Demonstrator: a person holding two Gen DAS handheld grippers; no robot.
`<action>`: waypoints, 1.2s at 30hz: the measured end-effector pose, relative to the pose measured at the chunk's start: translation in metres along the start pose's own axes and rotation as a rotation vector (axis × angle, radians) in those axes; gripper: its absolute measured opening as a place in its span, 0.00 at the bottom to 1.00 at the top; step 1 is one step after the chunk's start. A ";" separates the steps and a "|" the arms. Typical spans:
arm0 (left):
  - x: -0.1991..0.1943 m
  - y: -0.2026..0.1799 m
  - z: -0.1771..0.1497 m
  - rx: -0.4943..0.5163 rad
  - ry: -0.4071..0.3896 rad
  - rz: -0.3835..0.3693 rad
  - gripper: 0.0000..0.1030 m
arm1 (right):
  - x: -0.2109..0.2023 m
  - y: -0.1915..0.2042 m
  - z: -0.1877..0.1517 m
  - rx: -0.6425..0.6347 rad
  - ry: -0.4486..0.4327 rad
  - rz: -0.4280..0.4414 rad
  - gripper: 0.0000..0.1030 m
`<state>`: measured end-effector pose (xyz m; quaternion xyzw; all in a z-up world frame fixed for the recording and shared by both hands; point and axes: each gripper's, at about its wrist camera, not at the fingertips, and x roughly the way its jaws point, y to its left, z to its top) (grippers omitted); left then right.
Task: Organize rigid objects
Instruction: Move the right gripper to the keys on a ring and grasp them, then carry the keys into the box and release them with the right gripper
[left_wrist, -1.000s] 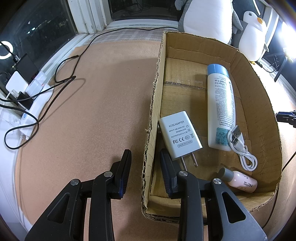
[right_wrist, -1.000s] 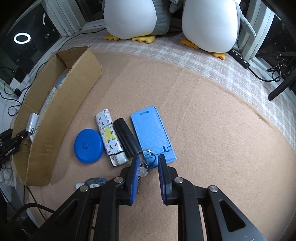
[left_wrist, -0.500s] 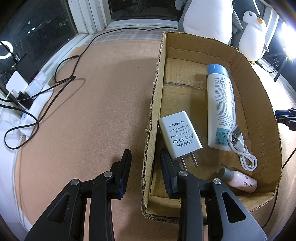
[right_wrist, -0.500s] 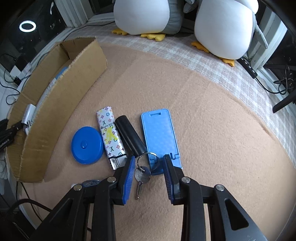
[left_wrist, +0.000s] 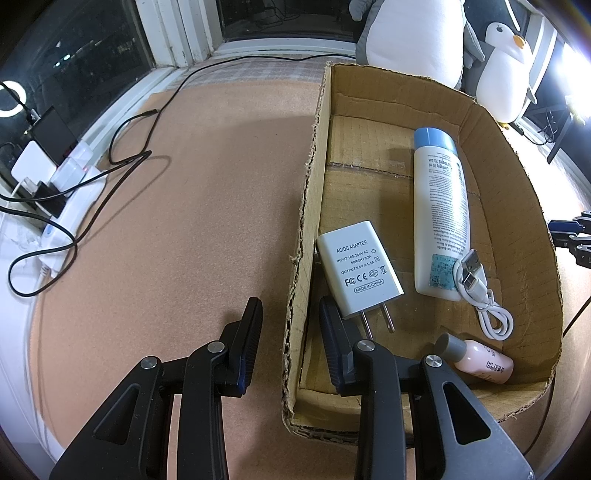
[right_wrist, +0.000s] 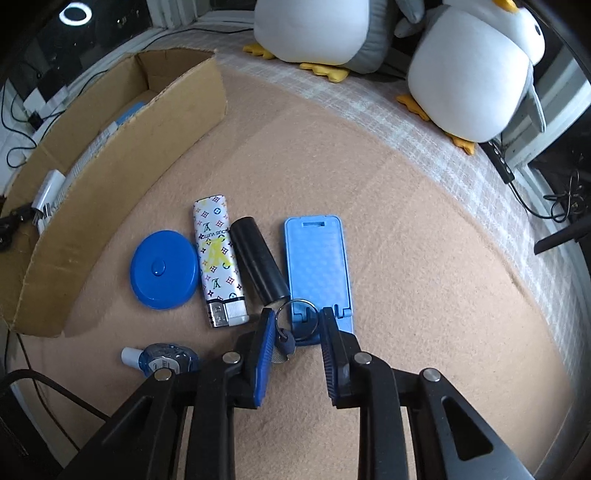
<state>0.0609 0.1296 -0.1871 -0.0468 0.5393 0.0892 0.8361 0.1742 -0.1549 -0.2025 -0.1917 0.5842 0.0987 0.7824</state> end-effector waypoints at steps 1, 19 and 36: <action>0.000 0.000 0.000 -0.001 0.000 -0.001 0.29 | 0.000 0.001 0.000 -0.007 -0.002 -0.005 0.21; 0.000 -0.001 -0.001 -0.002 0.000 0.000 0.29 | -0.068 -0.001 -0.011 0.028 -0.163 -0.011 0.21; 0.000 -0.002 -0.001 -0.002 0.000 -0.002 0.29 | -0.125 0.081 0.034 -0.063 -0.324 0.131 0.21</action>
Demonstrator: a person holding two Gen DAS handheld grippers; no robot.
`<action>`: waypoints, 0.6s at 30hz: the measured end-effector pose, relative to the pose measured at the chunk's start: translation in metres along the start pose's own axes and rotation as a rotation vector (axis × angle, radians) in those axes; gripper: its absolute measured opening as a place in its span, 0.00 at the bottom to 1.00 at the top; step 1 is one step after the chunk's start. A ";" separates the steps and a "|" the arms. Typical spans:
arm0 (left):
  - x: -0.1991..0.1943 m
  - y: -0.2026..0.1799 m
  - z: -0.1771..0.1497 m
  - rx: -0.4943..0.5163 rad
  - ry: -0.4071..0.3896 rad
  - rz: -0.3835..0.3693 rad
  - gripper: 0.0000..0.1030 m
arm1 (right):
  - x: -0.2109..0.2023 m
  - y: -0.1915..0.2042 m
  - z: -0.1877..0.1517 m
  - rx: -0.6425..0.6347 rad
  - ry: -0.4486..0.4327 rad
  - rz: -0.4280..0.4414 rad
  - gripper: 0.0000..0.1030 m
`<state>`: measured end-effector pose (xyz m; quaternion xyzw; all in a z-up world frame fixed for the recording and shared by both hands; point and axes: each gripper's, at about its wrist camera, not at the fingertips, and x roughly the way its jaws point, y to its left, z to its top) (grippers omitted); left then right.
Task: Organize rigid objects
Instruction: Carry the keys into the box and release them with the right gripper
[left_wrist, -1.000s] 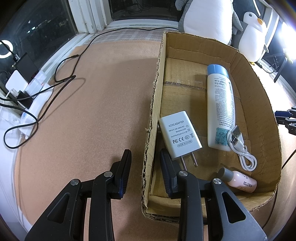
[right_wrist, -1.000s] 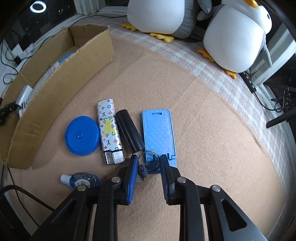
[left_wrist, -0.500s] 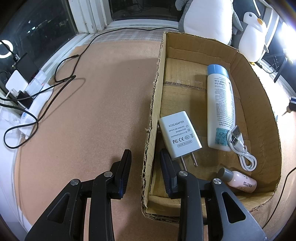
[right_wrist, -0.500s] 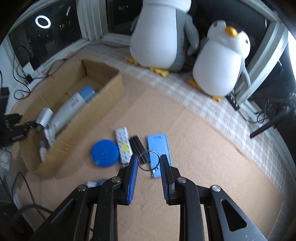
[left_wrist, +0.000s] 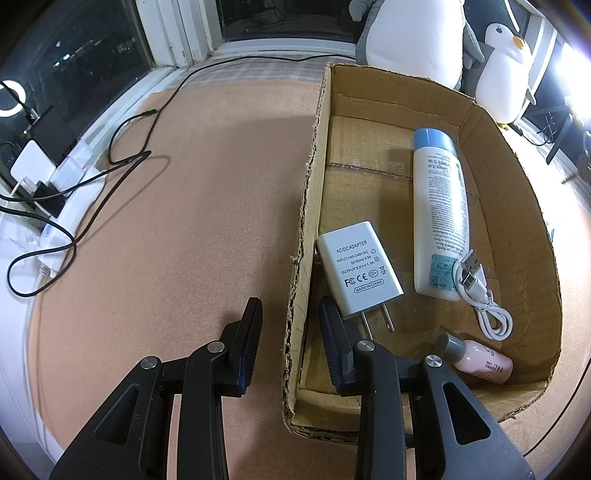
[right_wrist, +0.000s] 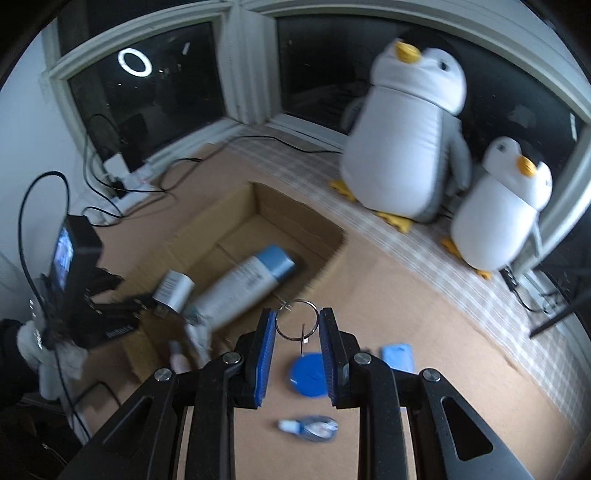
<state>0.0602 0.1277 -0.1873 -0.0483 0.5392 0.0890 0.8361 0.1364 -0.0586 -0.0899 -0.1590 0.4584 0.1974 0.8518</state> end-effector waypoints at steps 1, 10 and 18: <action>0.000 0.000 0.000 0.000 0.000 0.000 0.29 | 0.003 0.007 0.004 -0.004 -0.003 0.011 0.21; 0.000 0.000 0.000 -0.001 0.000 0.000 0.29 | 0.033 0.040 0.020 -0.021 0.015 0.069 0.21; 0.000 0.000 0.000 0.001 0.000 0.001 0.29 | 0.059 0.039 0.016 0.004 0.063 0.075 0.21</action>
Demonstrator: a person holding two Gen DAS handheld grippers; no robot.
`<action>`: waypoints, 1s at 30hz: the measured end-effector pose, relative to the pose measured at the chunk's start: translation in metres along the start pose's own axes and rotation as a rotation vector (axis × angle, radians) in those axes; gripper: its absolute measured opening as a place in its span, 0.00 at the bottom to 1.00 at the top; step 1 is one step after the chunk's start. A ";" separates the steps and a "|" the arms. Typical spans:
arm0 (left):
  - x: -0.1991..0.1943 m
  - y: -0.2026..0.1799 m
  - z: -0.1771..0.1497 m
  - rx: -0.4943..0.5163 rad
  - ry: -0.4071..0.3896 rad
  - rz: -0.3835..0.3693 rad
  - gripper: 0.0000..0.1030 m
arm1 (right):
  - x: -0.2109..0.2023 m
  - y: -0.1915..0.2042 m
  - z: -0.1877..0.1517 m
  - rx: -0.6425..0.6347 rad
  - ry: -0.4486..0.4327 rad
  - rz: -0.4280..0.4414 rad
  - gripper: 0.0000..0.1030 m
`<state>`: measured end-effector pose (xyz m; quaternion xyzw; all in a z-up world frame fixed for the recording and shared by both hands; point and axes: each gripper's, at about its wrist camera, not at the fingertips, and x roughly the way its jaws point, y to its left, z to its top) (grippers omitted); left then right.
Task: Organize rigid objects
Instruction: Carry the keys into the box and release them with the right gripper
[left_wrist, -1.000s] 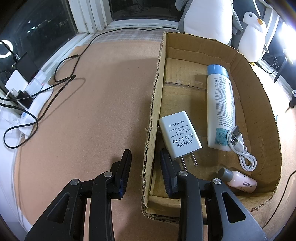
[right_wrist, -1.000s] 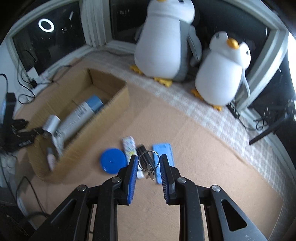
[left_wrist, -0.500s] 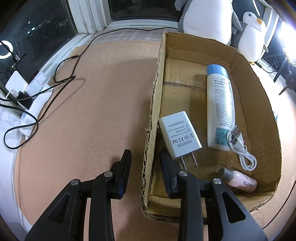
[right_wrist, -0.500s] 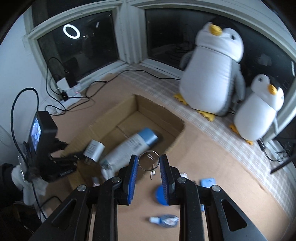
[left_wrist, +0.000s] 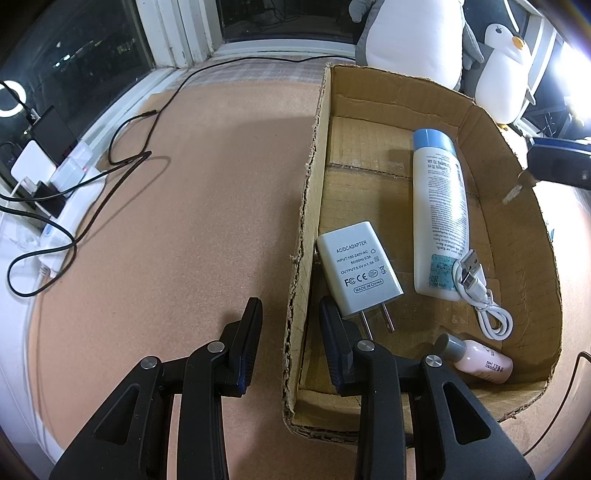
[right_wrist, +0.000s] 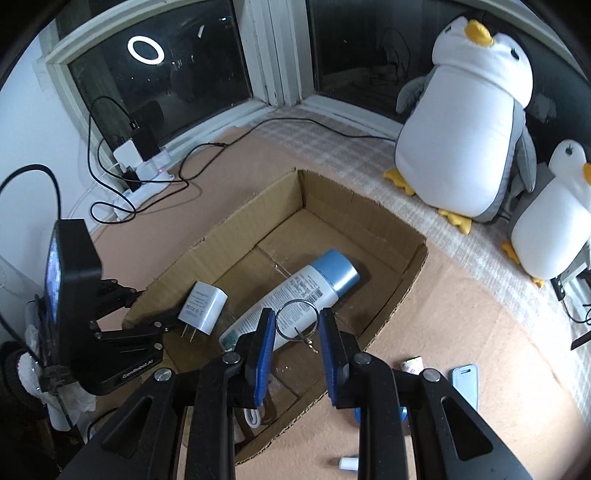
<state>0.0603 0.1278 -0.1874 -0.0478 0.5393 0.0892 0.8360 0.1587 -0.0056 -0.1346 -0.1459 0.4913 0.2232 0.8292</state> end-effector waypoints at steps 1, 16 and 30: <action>0.000 0.001 0.000 0.000 0.000 0.000 0.29 | 0.003 -0.001 0.000 0.004 0.005 0.000 0.21; 0.000 0.001 0.000 -0.001 0.000 -0.001 0.29 | 0.029 0.002 -0.001 -0.004 0.067 -0.009 0.21; 0.000 0.000 0.001 0.000 0.000 0.001 0.29 | 0.002 -0.011 -0.009 0.025 0.030 -0.005 0.40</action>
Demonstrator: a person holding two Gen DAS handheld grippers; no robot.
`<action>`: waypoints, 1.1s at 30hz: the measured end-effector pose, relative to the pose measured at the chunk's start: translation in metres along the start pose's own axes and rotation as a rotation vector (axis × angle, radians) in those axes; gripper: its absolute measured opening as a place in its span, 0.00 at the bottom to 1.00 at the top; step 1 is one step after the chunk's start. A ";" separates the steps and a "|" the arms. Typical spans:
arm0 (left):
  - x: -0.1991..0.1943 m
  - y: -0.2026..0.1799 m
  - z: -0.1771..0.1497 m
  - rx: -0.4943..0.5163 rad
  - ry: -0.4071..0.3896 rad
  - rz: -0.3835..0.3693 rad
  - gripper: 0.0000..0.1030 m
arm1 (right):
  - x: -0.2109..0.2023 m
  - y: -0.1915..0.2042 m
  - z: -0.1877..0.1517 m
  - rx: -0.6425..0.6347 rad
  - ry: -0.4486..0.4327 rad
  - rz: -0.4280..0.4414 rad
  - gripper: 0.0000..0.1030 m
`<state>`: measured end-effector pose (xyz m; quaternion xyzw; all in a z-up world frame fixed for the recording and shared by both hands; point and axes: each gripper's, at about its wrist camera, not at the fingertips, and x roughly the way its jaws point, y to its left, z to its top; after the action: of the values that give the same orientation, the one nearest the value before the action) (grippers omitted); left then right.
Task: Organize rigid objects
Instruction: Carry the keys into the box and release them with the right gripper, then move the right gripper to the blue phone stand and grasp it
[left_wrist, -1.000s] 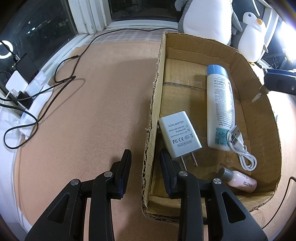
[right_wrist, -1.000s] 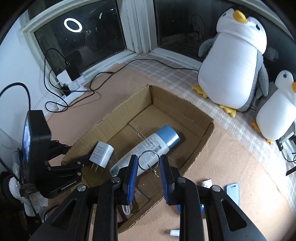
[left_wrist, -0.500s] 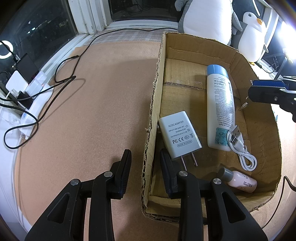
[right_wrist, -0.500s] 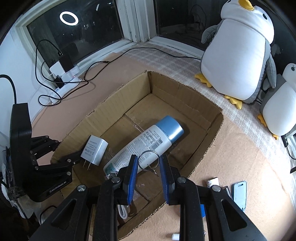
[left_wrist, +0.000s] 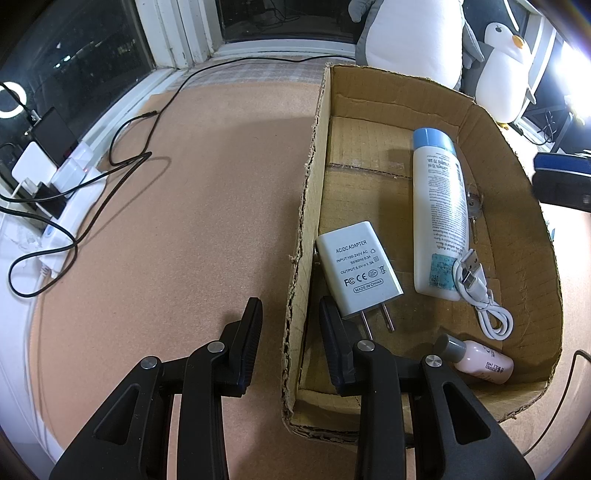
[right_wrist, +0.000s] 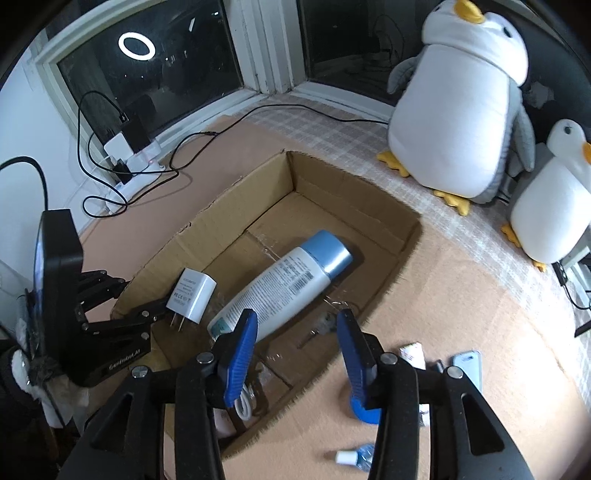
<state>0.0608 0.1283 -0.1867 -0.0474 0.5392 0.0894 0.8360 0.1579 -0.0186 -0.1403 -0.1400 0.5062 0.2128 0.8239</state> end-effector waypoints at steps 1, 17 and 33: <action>0.000 0.000 0.000 0.000 0.000 0.000 0.29 | -0.004 -0.004 -0.002 0.011 -0.005 0.002 0.41; 0.000 -0.001 0.003 0.012 0.001 0.009 0.29 | -0.043 -0.084 -0.069 0.135 0.036 -0.123 0.46; 0.000 -0.002 0.002 0.012 0.002 0.010 0.29 | -0.006 -0.165 -0.073 0.340 0.097 -0.204 0.47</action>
<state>0.0634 0.1268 -0.1857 -0.0398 0.5407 0.0906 0.8354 0.1799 -0.1961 -0.1649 -0.0595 0.5571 0.0324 0.8277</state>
